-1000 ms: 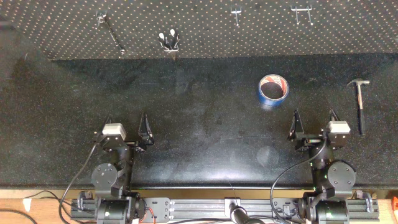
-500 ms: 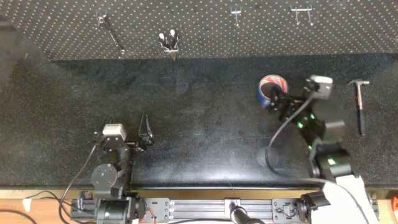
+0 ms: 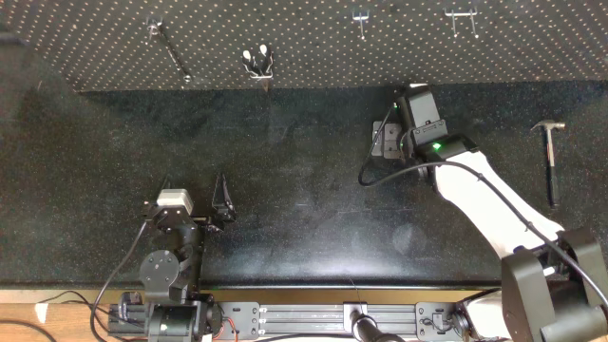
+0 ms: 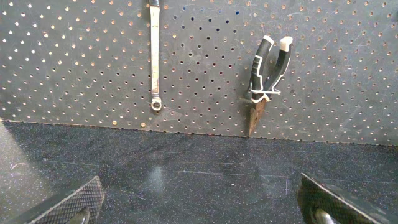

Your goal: Place Tools Onto Pegboard

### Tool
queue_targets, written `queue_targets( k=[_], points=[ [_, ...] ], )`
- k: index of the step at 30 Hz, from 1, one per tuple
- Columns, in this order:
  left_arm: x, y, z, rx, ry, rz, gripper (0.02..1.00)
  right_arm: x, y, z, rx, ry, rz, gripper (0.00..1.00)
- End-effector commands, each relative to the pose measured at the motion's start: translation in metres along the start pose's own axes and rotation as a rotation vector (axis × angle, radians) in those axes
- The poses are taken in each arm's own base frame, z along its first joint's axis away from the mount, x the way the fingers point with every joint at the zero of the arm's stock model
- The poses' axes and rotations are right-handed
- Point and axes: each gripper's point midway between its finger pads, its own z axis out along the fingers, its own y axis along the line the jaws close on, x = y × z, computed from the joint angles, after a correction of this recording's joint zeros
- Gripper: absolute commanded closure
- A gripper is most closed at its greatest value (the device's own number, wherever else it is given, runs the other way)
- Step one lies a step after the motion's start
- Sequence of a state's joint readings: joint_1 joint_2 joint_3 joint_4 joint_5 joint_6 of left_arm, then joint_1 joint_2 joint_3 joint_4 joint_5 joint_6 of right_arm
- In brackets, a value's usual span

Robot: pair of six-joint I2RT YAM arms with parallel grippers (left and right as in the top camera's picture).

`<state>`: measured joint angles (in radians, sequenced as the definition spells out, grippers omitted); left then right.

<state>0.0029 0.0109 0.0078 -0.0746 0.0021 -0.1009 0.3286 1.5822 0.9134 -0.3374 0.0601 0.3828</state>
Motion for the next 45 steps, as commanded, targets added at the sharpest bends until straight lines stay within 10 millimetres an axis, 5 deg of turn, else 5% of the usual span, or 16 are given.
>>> queue_targets(
  k=[1, 2, 5, 7, 10, 11, 15, 19, 23, 28, 34, 38, 45],
  points=[
    [0.001, -0.003, 0.000, 0.014, 0.002, 0.013, 0.020, 0.010, -0.003, 0.018, 0.033, 0.049, -0.013, 0.665],
    [0.001, -0.003, 0.000, 0.014, 0.001, 0.013, 0.023, 0.011, -0.003, 0.020, 0.035, 0.055, -0.014, 0.919],
    [0.001, -0.003, 0.000, 0.014, 0.002, 0.012, 0.023, 0.003, -0.003, 0.013, 0.036, 0.023, -0.011, 0.925],
    [0.001, -0.002, 0.000, 0.013, 0.002, 0.012, 0.020, -0.019, 0.003, -0.014, 0.006, -0.069, -0.004, 0.925],
    [0.001, -0.003, 0.000, 0.014, 0.001, 0.013, 0.020, -0.066, 0.033, -0.109, -0.118, -0.348, -0.019, 0.923],
    [0.001, -0.003, 0.000, 0.014, 0.001, 0.013, 0.023, -0.080, 0.054, -0.155, -0.189, -0.489, -0.040, 0.925],
    [0.001, -0.002, 0.000, 0.013, 0.001, 0.012, 0.020, -0.080, 0.081, -0.211, -0.271, -0.623, -0.072, 0.925],
    [0.001, -0.003, 0.000, 0.014, 0.001, 0.012, 0.023, -0.098, 0.096, -0.191, -0.247, -0.671, -0.166, 0.925],
    [0.001, -0.003, 0.000, 0.014, 0.001, 0.012, 0.020, -0.110, 0.088, -0.192, -0.171, -0.727, -0.139, 0.925],
    [0.001, -0.002, 0.000, 0.013, 0.001, 0.013, 0.020, -0.132, 0.135, -0.182, -0.211, -0.865, -0.263, 0.925],
    [0.001, -0.003, 0.000, 0.014, 0.001, 0.012, 0.023, -0.140, 0.153, -0.145, -0.179, -0.902, -0.337, 0.923],
    [0.001, -0.003, 0.000, 0.014, 0.002, 0.012, 0.020, -0.147, 0.137, -0.117, -0.056, -0.915, -0.276, 0.925],
    [0.001, -0.003, 0.000, 0.014, 0.001, 0.013, 0.020, -0.155, 0.123, -0.101, -0.021, -0.920, -0.252, 0.925]
  ],
)
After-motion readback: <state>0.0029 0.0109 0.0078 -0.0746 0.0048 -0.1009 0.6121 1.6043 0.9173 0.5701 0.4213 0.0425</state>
